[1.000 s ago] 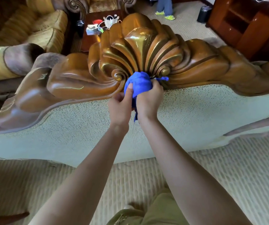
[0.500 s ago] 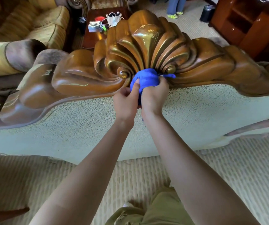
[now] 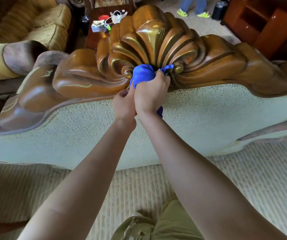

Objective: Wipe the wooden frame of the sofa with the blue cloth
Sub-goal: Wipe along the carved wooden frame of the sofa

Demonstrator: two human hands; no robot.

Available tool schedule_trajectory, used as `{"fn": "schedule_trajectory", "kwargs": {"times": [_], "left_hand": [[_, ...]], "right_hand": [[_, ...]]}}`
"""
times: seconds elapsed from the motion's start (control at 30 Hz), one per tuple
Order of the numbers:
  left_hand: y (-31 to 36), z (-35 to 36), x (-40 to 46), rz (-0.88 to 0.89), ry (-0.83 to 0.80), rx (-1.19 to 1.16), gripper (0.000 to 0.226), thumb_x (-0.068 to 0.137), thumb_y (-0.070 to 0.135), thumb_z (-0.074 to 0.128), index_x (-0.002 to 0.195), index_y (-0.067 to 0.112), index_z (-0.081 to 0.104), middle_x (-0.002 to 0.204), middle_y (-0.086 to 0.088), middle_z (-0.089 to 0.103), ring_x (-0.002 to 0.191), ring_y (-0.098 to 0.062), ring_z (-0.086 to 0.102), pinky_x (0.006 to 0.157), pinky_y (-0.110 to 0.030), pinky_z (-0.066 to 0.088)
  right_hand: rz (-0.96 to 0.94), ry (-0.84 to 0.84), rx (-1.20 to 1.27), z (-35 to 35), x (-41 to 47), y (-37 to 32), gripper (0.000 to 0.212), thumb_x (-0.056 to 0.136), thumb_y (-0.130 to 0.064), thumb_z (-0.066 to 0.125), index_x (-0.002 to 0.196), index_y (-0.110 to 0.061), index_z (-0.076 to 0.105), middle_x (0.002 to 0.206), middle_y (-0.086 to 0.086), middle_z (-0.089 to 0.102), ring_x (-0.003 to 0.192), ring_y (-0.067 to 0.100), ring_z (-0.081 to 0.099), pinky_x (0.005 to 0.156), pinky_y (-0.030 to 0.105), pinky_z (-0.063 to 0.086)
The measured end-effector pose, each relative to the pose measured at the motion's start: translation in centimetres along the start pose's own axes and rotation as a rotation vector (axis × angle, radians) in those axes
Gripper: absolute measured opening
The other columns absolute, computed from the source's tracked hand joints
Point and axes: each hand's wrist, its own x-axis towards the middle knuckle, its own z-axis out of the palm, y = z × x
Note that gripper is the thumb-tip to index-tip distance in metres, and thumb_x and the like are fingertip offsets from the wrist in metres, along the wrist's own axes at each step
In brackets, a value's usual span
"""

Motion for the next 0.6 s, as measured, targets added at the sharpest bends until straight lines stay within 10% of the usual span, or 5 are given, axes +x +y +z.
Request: {"fn": "schedule_trajectory", "kwargs": {"times": [0.17, 0.6], "left_hand": [[-0.1, 0.0, -0.6, 0.023, -0.098, 0.072, 0.027, 0.090, 0.032, 0.063, 0.078, 0.008, 0.055, 0.074, -0.010, 0.055, 0.067, -0.017, 0.052, 0.061, -0.031, 0.059], [0.2, 0.2, 0.1, -0.040, -0.119, 0.083, 0.029, 0.095, 0.032, 0.054, 0.099, 0.004, 0.063, 0.085, -0.007, 0.063, 0.074, -0.014, 0.062, 0.049, -0.021, 0.050]], "right_hand": [[0.099, -0.077, 0.207, -1.2, 0.2, 1.7, 0.032, 0.068, -0.027, 0.056, 0.094, -0.010, 0.063, 0.104, 0.015, 0.061, 0.096, 0.032, 0.059, 0.085, 0.036, 0.048], [-0.033, -0.120, -0.093, -1.5, 1.6, 1.6, 0.016, 0.084, -0.010, 0.058, 0.099, -0.005, 0.060, 0.110, 0.014, 0.055, 0.096, 0.030, 0.055, 0.059, 0.025, 0.023]]}}
